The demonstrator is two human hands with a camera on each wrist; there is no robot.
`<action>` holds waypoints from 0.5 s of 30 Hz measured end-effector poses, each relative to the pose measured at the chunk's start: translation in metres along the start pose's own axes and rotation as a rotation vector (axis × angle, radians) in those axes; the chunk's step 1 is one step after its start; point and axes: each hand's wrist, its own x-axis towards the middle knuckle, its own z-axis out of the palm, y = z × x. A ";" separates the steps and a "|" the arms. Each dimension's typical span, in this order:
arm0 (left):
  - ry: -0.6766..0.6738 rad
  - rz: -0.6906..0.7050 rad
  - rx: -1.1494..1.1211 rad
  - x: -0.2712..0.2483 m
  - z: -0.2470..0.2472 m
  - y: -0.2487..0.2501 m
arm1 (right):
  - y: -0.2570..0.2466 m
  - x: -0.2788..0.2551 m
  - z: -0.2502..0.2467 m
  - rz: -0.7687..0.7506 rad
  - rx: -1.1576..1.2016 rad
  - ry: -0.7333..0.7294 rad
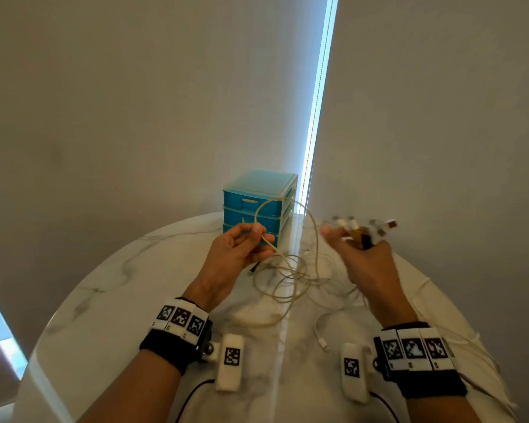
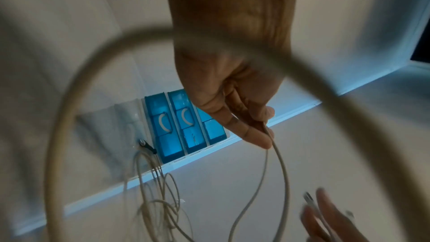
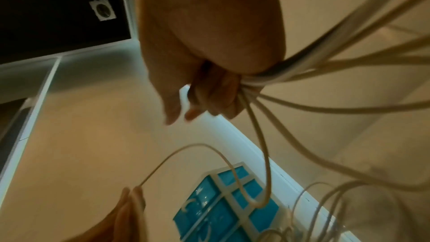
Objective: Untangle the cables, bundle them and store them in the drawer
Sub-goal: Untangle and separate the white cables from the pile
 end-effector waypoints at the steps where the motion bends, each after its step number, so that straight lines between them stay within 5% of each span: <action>1: 0.008 0.000 -0.027 -0.001 0.001 0.002 | -0.005 -0.007 0.007 -0.032 -0.062 -0.138; 4: 0.009 0.018 -0.062 -0.003 0.007 0.008 | -0.003 -0.020 0.024 -0.106 -0.286 -0.454; 6: 0.015 0.029 -0.059 -0.004 0.009 0.009 | 0.003 -0.016 0.026 -0.140 -0.379 -0.486; 9: -0.074 -0.036 0.034 -0.006 0.008 0.008 | 0.006 -0.009 0.022 -0.032 -0.200 -0.339; 12: -0.385 -0.156 0.423 -0.008 0.003 0.002 | 0.011 0.000 0.012 0.042 -0.026 -0.153; 15: -0.627 -0.121 0.765 -0.011 0.003 0.000 | 0.012 0.006 0.002 0.114 0.079 -0.089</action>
